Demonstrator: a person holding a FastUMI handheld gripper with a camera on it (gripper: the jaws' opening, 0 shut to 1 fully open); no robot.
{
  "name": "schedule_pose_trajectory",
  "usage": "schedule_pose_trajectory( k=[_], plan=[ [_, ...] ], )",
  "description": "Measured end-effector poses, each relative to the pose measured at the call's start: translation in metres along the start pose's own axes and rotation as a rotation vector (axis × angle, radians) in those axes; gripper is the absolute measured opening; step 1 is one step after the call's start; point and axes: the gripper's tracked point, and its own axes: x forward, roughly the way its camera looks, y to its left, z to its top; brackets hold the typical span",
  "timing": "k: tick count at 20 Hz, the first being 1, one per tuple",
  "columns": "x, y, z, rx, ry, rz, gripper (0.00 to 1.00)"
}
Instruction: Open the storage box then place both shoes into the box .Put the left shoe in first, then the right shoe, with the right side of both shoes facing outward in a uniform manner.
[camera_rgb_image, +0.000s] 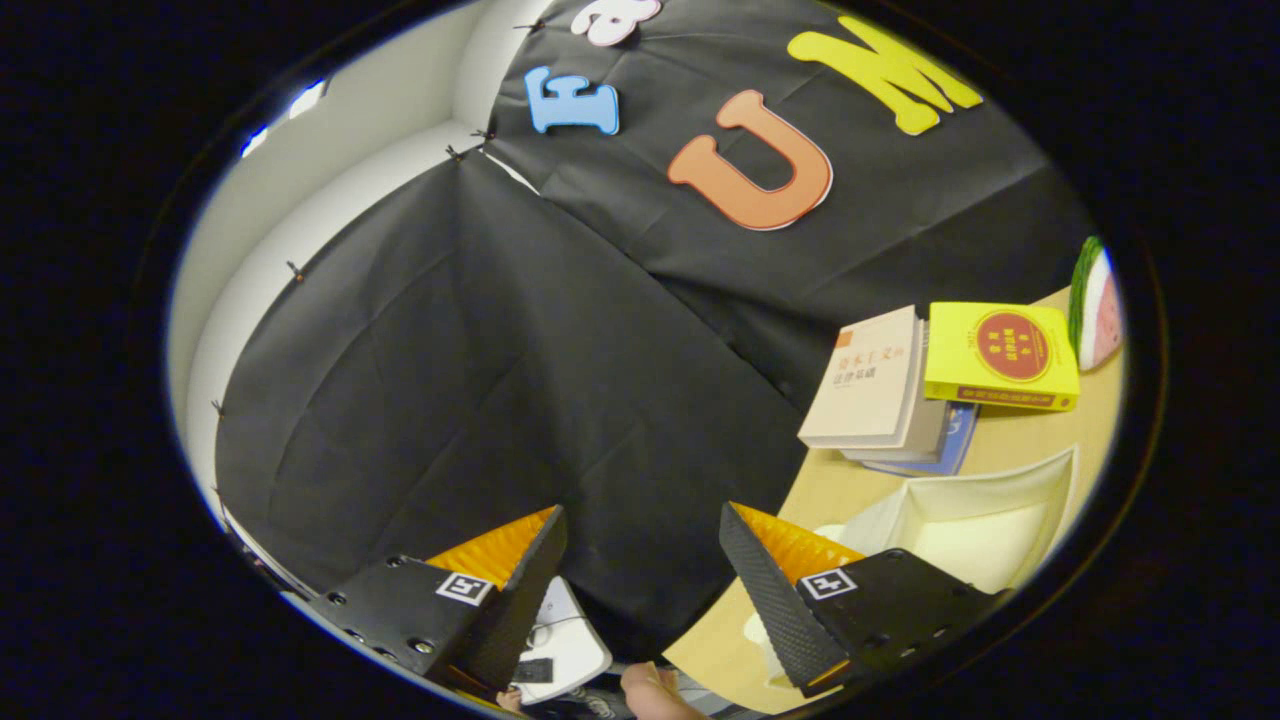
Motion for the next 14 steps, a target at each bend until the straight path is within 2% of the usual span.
schedule_pose_trajectory(
  k=[6, 14],
  plan=[
    [-0.080, -0.081, 0.002, -0.052, -0.017, -0.159, 0.95],
    [-0.217, -0.224, -0.016, -0.154, 0.033, -0.511, 0.95]
  ],
)
